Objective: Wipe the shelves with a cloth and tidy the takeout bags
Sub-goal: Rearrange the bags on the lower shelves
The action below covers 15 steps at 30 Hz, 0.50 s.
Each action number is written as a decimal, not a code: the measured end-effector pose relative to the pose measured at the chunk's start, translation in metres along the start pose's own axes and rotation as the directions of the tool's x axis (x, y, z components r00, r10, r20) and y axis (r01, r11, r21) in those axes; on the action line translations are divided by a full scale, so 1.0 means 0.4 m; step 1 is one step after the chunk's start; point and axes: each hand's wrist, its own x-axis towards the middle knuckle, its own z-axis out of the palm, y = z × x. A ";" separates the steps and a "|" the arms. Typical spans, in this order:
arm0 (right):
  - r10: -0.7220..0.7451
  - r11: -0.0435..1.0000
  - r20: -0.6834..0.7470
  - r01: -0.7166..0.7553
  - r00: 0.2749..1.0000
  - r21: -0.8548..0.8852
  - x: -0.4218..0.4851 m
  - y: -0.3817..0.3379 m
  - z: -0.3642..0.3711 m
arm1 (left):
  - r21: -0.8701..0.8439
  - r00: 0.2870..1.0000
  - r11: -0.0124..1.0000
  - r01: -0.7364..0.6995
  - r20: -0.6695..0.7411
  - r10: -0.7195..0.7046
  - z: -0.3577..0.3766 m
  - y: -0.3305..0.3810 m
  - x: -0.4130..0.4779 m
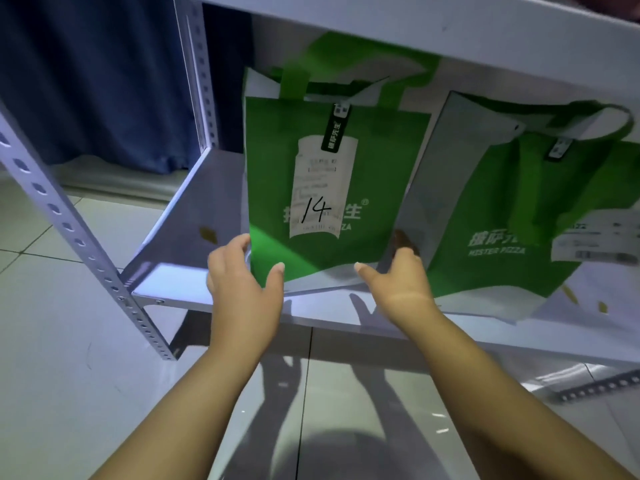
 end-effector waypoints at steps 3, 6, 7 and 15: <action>-0.034 0.996 0.028 0.031 0.999 0.078 0.010 -0.003 0.008 | -0.003 0.998 1.000 0.000 0.056 0.000 0.006 -0.008 0.002; -0.047 0.988 0.014 0.045 0.999 0.147 0.007 0.001 0.010 | 0.021 0.997 1.000 -0.004 0.083 0.002 0.003 -0.023 0.012; -0.039 0.988 0.012 0.037 0.999 0.147 0.004 0.003 0.011 | 0.025 0.996 1.000 -0.005 0.088 0.003 0.000 -0.026 0.016; -0.017 0.989 0.014 0.015 1.000 0.150 -0.013 0.024 0.003 | 0.012 0.996 1.000 -0.014 0.083 0.013 -0.013 -0.022 0.013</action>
